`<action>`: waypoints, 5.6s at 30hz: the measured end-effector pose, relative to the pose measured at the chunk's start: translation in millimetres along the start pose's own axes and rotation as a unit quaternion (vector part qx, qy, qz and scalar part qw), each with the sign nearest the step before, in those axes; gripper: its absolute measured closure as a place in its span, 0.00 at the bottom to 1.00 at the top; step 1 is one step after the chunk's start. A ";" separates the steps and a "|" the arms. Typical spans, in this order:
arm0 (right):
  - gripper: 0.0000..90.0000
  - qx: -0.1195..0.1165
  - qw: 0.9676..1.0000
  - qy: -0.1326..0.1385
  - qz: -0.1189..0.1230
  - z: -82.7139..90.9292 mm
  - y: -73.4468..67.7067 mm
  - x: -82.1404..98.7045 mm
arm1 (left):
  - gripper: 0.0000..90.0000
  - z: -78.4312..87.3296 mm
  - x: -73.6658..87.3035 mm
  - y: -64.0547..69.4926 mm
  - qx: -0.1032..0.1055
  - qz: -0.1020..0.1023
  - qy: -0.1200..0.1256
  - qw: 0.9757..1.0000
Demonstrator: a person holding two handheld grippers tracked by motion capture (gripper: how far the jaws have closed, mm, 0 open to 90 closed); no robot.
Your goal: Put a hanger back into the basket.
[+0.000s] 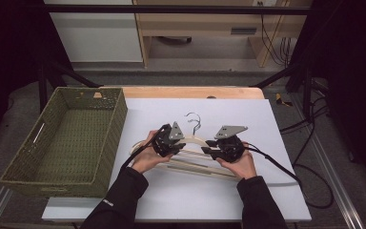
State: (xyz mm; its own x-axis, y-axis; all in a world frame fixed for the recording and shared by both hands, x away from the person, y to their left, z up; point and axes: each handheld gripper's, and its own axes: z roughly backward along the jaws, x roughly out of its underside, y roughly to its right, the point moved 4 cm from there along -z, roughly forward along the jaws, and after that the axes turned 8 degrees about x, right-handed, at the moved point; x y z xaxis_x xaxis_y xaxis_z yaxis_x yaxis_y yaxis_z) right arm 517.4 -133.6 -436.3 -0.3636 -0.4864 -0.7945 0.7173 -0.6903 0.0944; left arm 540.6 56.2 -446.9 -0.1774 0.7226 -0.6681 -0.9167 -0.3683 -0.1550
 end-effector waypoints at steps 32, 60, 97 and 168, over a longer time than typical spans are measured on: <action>0.96 -0.197 0.978 0.021 0.071 52.9 -53.3 -20.3 | 0.52 100.9 14.4 58.1 0.122 0.023 0.081 0.989; 0.52 -0.103 0.988 0.065 0.099 51.9 -70.1 -21.1 | 0.95 108.7 18.9 87.2 0.117 0.053 0.107 0.986; 0.06 0.103 0.974 0.155 -0.130 119.7 18.4 38.1 | 0.95 259.1 33.7 -48.0 -0.069 0.101 0.161 0.979; 0.06 0.083 0.981 0.127 -0.118 101.9 10.6 40.6 | 0.88 211.9 220.6 -86.4 -0.085 0.158 -0.027 0.983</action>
State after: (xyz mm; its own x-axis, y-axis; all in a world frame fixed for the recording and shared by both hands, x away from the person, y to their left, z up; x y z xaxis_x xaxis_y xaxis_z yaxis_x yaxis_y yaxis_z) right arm 449.7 -215.2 -406.4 -0.3329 -0.1679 -0.9279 0.5160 -0.8561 -0.0303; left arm 504.8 371.3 -426.7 -0.4668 0.5844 -0.6637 -0.7405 -0.6686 -0.0680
